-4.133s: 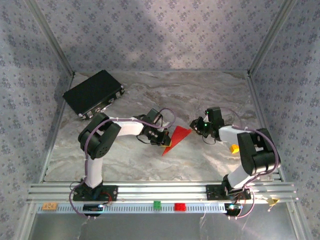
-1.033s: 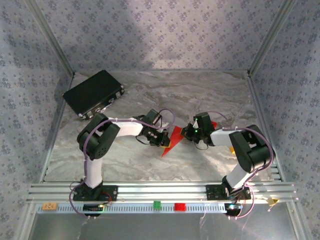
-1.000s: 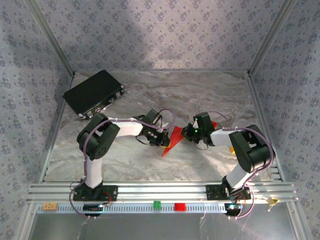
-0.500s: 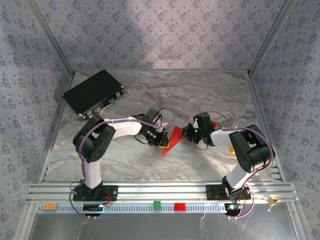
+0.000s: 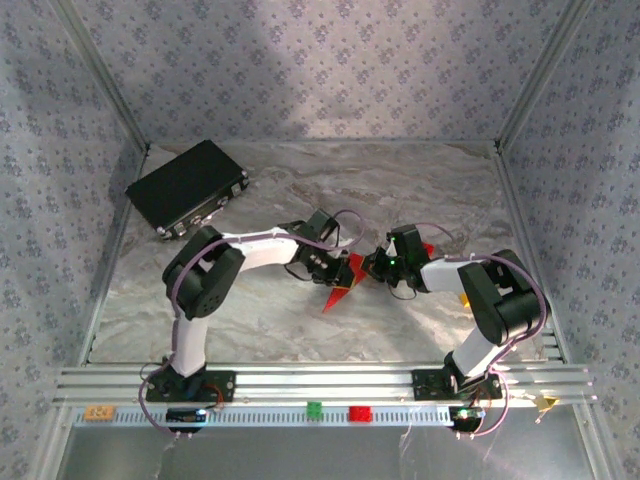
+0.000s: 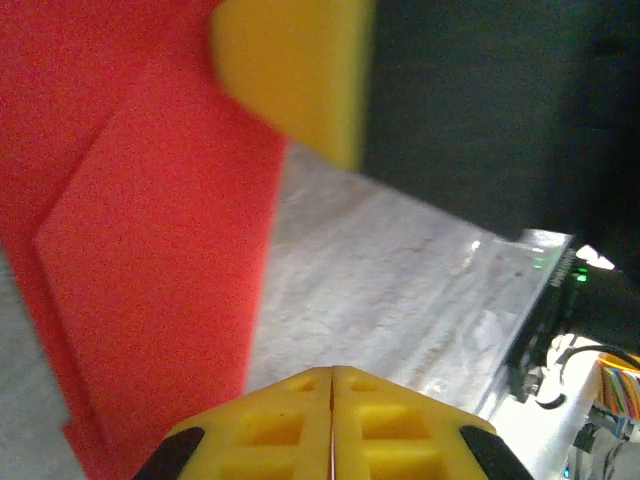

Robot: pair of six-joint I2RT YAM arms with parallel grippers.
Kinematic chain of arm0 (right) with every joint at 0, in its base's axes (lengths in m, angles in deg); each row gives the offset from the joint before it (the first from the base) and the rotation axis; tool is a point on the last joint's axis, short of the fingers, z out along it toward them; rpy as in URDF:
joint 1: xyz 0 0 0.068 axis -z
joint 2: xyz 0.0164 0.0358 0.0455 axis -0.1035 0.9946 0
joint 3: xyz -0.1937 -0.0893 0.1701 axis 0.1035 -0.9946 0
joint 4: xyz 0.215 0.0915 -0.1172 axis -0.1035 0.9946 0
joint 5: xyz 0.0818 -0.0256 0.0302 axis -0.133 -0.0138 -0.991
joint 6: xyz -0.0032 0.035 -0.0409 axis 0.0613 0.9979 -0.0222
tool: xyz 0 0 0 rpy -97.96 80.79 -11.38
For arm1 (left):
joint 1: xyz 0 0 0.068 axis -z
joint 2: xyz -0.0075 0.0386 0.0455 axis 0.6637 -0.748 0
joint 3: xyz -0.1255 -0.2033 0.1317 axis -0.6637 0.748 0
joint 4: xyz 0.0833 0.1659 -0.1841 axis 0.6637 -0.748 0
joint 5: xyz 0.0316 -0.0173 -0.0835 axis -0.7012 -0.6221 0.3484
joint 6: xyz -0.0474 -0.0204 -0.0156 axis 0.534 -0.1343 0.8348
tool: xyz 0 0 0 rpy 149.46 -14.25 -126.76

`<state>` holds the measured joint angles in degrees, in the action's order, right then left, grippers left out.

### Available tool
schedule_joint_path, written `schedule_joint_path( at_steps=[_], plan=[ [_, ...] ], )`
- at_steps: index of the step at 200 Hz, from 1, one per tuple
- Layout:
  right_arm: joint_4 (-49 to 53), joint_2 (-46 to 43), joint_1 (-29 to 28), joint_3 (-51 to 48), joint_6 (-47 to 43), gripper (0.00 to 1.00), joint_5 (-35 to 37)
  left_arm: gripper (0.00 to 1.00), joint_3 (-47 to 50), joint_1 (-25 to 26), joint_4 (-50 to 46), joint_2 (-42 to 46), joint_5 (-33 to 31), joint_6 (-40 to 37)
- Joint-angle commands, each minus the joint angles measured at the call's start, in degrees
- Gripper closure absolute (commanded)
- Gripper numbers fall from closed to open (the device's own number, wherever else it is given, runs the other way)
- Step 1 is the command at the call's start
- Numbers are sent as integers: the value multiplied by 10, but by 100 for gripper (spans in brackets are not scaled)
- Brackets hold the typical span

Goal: Fold a paper plane with a square sheet of paper (pick it up from the middle)
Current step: Fold the wing for the fifth time at the center of the table.

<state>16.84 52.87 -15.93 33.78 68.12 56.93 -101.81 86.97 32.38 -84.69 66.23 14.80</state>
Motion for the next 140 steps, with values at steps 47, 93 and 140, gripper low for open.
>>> schedule_joint_path(
  at_steps=[47,93,140],
  plan=[
    [48,0,3,-24,0,95,37,93,74,0,-31,8,-24,-19],
    [48,-1,3,-25,-2,96,38,93,109,0,-30,43,-34,-18],
    [51,0,4,-22,-2,96,36,92,138,0,-26,78,-37,-13]
  ],
)
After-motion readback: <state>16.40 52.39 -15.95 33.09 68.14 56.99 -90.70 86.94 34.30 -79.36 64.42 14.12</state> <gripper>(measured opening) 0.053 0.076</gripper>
